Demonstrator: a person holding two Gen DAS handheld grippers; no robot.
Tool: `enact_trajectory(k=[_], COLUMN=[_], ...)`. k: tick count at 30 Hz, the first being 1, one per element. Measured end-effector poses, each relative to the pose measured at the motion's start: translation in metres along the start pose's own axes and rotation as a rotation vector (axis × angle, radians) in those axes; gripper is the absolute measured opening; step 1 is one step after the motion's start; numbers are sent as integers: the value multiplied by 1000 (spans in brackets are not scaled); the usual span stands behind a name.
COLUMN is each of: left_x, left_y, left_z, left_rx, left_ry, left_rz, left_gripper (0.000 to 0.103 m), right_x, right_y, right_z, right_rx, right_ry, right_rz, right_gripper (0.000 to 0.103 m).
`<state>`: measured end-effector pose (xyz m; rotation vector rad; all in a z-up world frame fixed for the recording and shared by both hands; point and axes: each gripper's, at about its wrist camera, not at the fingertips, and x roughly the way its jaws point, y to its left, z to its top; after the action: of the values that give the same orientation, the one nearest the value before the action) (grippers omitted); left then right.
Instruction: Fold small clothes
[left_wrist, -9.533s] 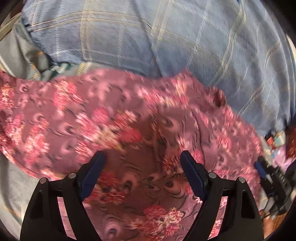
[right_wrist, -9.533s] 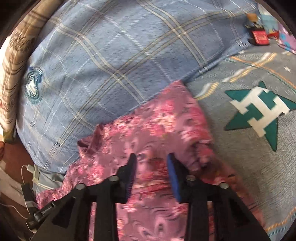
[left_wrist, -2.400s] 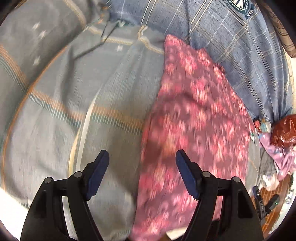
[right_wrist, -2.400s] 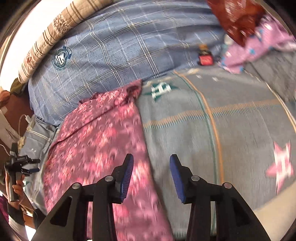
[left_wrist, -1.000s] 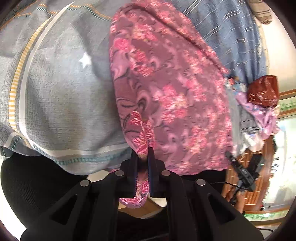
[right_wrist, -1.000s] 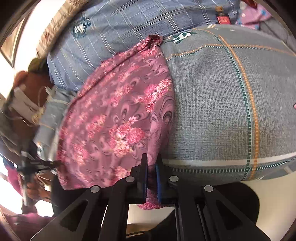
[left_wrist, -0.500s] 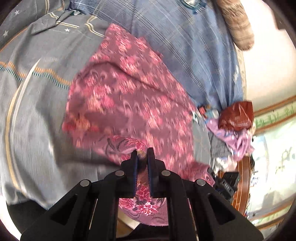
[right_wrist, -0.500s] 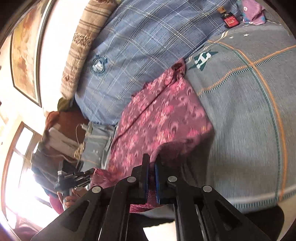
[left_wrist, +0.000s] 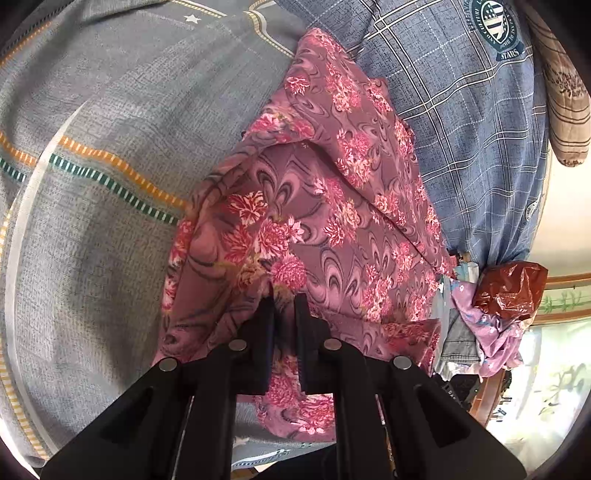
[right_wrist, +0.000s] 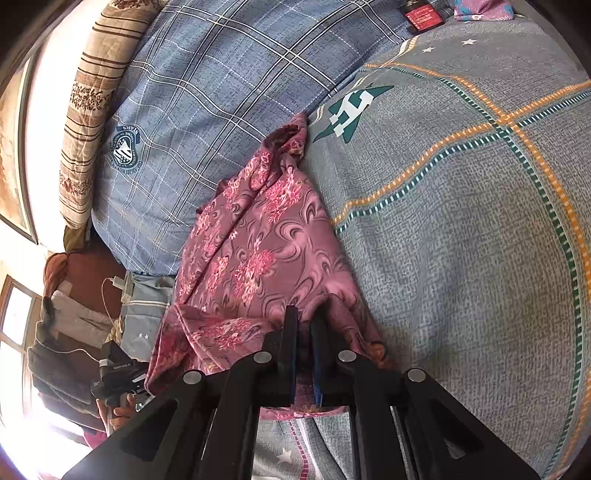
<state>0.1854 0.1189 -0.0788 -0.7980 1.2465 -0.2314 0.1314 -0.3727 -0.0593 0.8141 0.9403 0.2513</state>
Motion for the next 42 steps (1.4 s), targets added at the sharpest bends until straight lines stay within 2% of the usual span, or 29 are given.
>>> enact_trajectory(k=[5, 6, 7, 8, 9, 10, 12, 14, 15, 16, 17, 20, 23, 24, 26, 27, 29, 31, 33, 36, 38, 40, 42], left_x=[-14, -18, -22, -28, -36, -43, -53, -60, -60, -59, -55, -37, -16, -12, -3, -3, -7, -19, -39, -67, -76, -73, -61], left_y=[-8, -11, -13, -17, -20, -23, -28, -38, -41, -45, -49, -55, -56, -57, -61, -63, -68, -72, -74, -69, -61, -52, -47], left_z=[-7, -9, -10, -12, -16, -20, -28, -45, -53, -63, -76, -103, -112, -112, -103, -95, -68, -44, -20, 1, 5, 4, 2], left_rx=[53, 70, 87, 112, 141, 167, 224, 331, 376, 428, 500, 624, 675, 683, 693, 685, 636, 565, 485, 415, 419, 431, 443], left_ry=[3, 2, -3, -12, -31, -47, -69, -95, -105, -116, -125, -124, -89, -89, -119, -139, -203, -269, -344, -405, -392, -354, -318], left_rz=[-31, -33, -31, -25, -17, -12, 2, 52, 83, 124, 187, 289, 350, 378, 454, 480, 513, 522, 506, 473, 434, 410, 410], left_gripper=[11, 16, 27, 34, 47, 53, 58, 68, 73, 74, 74, 74, 74, 74, 74, 73, 72, 72, 72, 72, 72, 72, 72], right_x=[-13, -17, -23, -29, -37, -44, -53, -59, -62, -62, -60, -48, -31, -24, -16, -12, -8, -8, -13, -21, -26, -29, -27], right_y=[1, -1, 0, 0, 2, 4, 10, 18, 23, 29, 36, 47, 56, 60, 64, 66, 65, 57, 50, 50, 49, 47, 43], right_z=[-2, -2, -2, -2, -3, -4, -7, -14, -19, -26, -34, -48, -55, -55, -50, -42, -26, -4, 10, 13, 7, 2, 0], right_rx=[-3, -5, -8, -10, -22, -44, -97, -163, -211, -261, -322, -421, -495, -520, -540, -540, -517, -432, -355, -335, -351, -364, -367], right_ry=[-14, -21, -33, -48, -69, -83, -86, -74, -68, -61, -49, -7, 28, 41, 51, 42, 13, -33, -67, -95, -98, -96, -82], right_rz=[-2, 0, 3, 2, -5, -14, -22, -24, -36, -56, -94, -154, -229, -260, -278, -291, -297, -284, -246, -212, -215, -216, -215], right_gripper=[11, 12, 18, 27, 32, 39, 47, 60, 63, 68, 70, 70, 67, 63, 38, 36, 36, 39, 39, 40, 54, 60, 60])
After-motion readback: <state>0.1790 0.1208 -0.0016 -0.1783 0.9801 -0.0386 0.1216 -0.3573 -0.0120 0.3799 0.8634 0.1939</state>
